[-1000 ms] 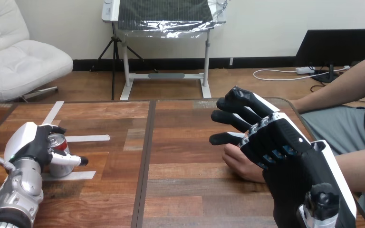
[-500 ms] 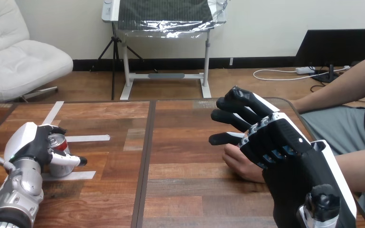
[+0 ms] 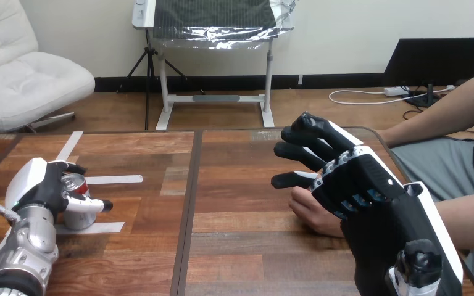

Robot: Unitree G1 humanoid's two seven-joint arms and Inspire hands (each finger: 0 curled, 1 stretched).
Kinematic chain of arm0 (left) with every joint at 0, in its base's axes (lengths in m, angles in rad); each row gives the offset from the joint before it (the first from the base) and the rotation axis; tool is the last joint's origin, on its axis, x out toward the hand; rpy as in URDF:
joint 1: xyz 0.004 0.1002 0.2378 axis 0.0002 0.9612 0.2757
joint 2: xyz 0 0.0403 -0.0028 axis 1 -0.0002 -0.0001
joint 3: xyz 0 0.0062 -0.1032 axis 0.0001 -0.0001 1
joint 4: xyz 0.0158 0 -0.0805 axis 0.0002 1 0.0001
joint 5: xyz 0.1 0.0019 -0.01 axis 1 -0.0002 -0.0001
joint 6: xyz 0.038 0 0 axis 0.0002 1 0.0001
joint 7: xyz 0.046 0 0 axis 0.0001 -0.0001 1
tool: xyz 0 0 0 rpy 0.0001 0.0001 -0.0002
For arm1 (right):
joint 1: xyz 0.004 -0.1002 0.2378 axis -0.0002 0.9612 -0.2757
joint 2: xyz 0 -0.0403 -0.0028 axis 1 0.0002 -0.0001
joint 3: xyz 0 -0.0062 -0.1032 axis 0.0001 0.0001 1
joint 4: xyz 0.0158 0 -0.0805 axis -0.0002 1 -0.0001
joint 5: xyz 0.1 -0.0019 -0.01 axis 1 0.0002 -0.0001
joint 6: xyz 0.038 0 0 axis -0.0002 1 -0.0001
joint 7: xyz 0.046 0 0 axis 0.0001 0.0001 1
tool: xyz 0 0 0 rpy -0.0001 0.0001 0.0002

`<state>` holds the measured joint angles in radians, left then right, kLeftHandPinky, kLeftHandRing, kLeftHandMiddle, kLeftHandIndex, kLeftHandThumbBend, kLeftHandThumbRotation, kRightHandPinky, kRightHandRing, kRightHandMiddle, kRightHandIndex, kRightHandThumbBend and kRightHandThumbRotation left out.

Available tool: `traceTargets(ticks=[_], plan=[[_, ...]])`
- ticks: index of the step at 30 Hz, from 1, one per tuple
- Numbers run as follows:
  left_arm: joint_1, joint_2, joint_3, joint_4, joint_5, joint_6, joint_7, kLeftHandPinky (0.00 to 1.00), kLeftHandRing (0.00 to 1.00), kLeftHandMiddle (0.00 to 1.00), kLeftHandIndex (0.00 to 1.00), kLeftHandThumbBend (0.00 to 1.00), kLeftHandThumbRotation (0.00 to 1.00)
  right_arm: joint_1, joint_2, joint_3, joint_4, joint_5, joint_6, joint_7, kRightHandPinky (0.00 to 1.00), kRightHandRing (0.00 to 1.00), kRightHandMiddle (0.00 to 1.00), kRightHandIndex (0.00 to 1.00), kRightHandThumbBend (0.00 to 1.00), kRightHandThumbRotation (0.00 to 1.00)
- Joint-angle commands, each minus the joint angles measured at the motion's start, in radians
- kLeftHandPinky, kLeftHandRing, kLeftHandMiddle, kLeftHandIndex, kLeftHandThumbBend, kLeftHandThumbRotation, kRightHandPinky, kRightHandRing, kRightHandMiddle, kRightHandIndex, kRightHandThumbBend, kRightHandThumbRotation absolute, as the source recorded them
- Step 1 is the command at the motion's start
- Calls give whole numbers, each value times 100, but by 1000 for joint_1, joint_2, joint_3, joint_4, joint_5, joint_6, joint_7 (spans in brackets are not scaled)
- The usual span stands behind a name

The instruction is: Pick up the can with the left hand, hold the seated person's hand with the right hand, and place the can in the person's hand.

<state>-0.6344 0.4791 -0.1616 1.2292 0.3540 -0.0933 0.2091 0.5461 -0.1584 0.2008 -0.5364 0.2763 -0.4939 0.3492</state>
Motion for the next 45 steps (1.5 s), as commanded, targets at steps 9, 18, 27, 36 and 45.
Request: traceTargets(ticks=[9, 18, 27, 36, 45], plan=[[-59, -19, 29, -23, -17, -51, 75, 48, 52, 55, 62, 72, 0, -34, 14, 4, -17, 11, -19, -5, 69, 83, 85, 84, 100, 89], [-57, -22, 33, -24, -17, -68, 98, 46, 47, 50, 55, 68, 0, -33, 14, 2, -17, 9, -20, -6, 69, 83, 85, 85, 100, 88], [-58, -23, 36, -32, -21, -67, 101, 43, 46, 49, 50, 66, 0, -35, 14, 1, -19, 8, -18, -7, 70, 83, 85, 85, 100, 89], [-56, -18, 36, -38, -25, -80, 103, 43, 46, 49, 48, 68, 0, -37, 13, 2, -18, 12, -19, -5, 70, 84, 85, 85, 100, 89], [-57, -10, 28, -39, -15, -95, 109, 42, 45, 50, 48, 71, 0, -33, 13, 2, -23, 13, -11, -10, 70, 84, 85, 85, 100, 88]])
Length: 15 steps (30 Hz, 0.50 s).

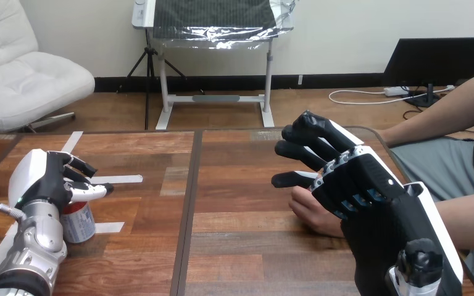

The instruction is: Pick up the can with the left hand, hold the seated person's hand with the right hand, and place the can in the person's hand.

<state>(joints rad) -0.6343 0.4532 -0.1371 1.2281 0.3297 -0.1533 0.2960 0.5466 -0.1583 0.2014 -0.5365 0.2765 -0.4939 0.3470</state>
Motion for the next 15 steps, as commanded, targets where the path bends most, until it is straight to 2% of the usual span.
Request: traceTargets(ticks=[1, 15], plan=[[-57, 16, 3, -37, 9, -35, 22, 42, 45, 50, 47, 71, 0, -33, 13, 1, -23, 12, -10, -8, 70, 84, 85, 85, 100, 88], [-61, 19, 7, -44, 6, -30, 24, 41, 45, 49, 47, 72, 0, -32, 14, 2, -22, 12, -11, -11, 72, 85, 86, 86, 100, 88]])
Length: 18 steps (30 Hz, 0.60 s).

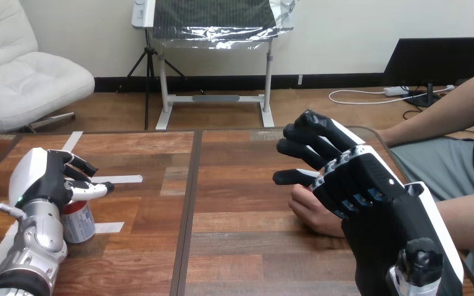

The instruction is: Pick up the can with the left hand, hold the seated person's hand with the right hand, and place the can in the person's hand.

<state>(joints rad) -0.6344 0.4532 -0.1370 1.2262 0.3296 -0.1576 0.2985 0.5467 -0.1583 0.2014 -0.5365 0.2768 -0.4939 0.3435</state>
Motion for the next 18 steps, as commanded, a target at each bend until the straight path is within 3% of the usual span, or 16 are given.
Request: traceTargets(ticks=[1, 18], plan=[[-61, 19, 8, -42, 6, -27, 22, 41, 45, 49, 47, 72, 0, -32, 14, 2, -22, 11, -11, -8, 72, 85, 86, 86, 100, 88], [-64, 20, 9, -38, 5, -23, 27, 42, 46, 50, 48, 71, 0, -32, 14, 3, -23, 11, -7, -17, 74, 85, 86, 86, 100, 88]])
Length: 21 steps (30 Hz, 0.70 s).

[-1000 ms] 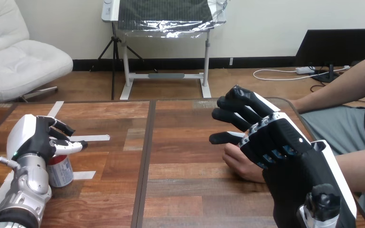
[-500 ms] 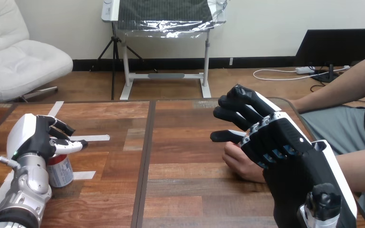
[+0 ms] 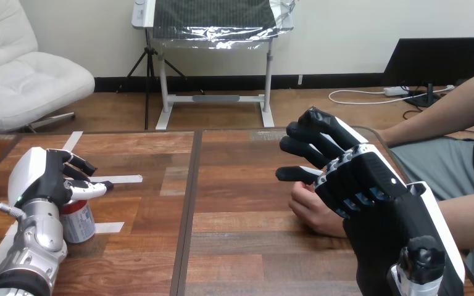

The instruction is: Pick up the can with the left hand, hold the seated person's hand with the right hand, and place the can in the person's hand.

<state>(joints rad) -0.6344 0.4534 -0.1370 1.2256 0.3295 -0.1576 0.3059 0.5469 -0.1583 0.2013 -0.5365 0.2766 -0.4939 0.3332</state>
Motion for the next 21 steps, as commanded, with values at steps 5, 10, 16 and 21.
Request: traceTargets(ticks=[5, 10, 16, 21], plan=[[-66, 20, 9, -33, 4, -22, 12, 43, 47, 50, 49, 73, 0, -34, 15, 3, -17, 16, -14, -4, 75, 85, 86, 86, 100, 88], [-67, 23, 4, -37, 6, -19, -1, 43, 48, 53, 54, 79, 0, -33, 14, 1, -16, 14, -14, -4, 75, 85, 86, 86, 100, 88], [-73, 27, -7, -37, 17, 3, -26, 45, 53, 59, 59, 83, 0, -31, 12, 0, -20, 16, -9, -4, 76, 85, 86, 87, 100, 88], [-78, 33, -22, -33, 35, 16, -40, 50, 62, 67, 64, 85, 0, -25, 13, 2, -27, 19, -1, -9, 76, 85, 86, 86, 100, 87]])
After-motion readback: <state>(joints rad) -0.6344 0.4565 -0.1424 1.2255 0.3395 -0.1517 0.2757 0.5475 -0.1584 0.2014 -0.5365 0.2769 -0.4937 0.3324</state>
